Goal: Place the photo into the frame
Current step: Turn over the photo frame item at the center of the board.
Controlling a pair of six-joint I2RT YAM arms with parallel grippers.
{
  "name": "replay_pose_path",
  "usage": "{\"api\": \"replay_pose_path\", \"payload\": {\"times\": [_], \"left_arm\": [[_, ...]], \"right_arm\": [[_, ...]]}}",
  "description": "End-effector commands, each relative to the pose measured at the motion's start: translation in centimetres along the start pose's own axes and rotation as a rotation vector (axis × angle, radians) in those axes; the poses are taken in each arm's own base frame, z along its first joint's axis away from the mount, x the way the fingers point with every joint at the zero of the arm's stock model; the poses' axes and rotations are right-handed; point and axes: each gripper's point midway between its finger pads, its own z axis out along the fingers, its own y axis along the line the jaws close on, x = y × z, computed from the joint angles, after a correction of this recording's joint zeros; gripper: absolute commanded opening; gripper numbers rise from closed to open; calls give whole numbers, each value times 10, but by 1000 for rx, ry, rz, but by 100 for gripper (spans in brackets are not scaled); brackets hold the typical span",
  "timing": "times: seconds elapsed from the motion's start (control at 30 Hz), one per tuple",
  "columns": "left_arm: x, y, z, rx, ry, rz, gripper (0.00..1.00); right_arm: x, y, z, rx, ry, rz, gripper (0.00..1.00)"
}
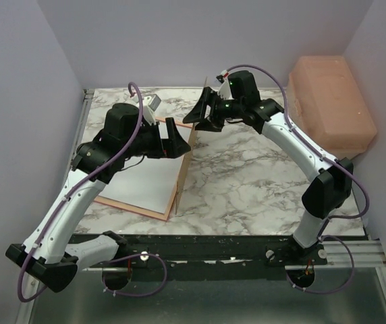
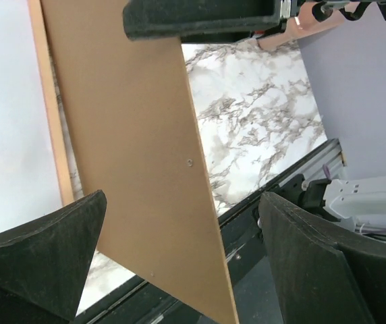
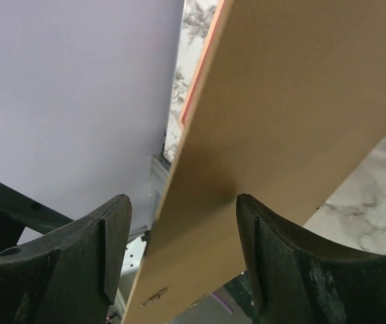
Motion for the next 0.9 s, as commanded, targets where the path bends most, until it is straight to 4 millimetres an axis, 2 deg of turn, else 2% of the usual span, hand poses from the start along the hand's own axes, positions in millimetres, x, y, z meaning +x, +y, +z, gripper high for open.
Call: {"api": "replay_pose_path", "payload": {"times": [0.0,0.1,0.23,0.37,0.53,0.67,0.73,0.87], "left_arm": [[-7,18,-1,-95,48,29,99],[-13,34,7,-158,100,17,98],[-29,39,15,-162,127,11,98],[-38,48,26,-197,188,13,96],[-48,53,38,-215,219,34,87],[-51,57,47,-227,253,47,77],[-53,58,49,-233,259,54,67],[-56,62,51,-251,255,62,55]], "right_arm": [[-1,29,2,-124,15,-11,71],[-2,33,-2,-135,-1,-34,76],[-3,38,-9,-147,-23,-56,77],[-8,30,-18,-97,-64,-60,77],[-9,-12,-34,86,-128,-60,77],[8,-53,-44,214,-126,-40,77],[18,-71,-49,264,-122,-29,77],[35,-96,-59,329,-108,-18,77]]}}
